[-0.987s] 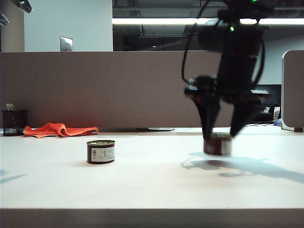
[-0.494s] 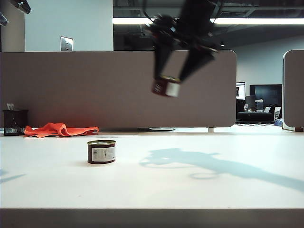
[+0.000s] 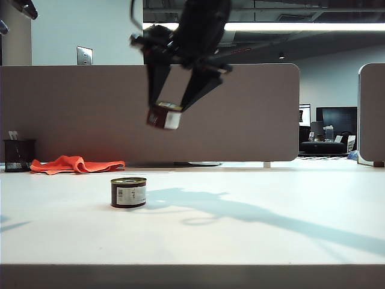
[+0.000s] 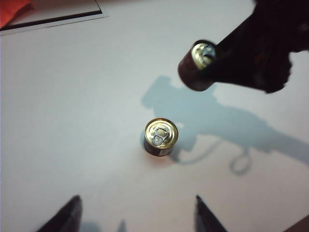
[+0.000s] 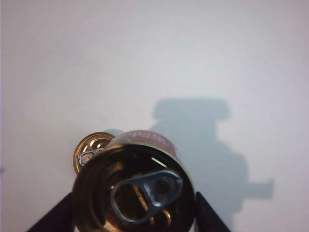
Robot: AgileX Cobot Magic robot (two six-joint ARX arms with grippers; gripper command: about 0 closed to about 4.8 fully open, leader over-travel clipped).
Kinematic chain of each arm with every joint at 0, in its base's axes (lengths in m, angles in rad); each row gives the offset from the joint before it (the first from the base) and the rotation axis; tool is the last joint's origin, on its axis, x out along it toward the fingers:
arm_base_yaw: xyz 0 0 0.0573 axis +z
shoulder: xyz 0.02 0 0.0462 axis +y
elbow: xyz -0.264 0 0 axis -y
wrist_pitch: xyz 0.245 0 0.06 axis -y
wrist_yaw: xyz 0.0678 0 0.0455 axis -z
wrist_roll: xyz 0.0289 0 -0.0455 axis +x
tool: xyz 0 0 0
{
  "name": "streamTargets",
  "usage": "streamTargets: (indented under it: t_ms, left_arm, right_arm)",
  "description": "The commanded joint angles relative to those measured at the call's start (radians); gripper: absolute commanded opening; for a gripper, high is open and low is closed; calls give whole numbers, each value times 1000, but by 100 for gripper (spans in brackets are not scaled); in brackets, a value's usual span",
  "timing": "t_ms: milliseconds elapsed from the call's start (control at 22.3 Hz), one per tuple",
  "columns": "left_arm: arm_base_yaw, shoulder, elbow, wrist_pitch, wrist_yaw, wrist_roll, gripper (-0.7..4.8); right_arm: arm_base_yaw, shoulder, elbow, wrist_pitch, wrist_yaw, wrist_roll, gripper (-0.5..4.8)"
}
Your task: Stack a can of tomatoes on the right onto the can of tomatoes on the left.
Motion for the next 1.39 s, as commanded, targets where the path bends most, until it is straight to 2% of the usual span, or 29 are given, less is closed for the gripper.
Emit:
streamTargets:
  t_ms: [45,449,1122,1302,1391]
  left_arm:
    - [2,-2,7,-7,0,4,291]
    - [2,-2,7,-23,0,4,291]
    - [2,-2,7,-29,0,26,291]
    - [2,-2,7,-30,0,26,291]
    - [2,-2,7,-31,0,26,291]
  right_arm:
    - [29,43,53,-11,45,-43,305]
    - [78,146,82,-11,40,-61,305]
    - [101,182,81,5,10,-56,306]
    - [102,182,81,5,-4,-56,369]
    - [102,182,81,5,-4,-56,369]
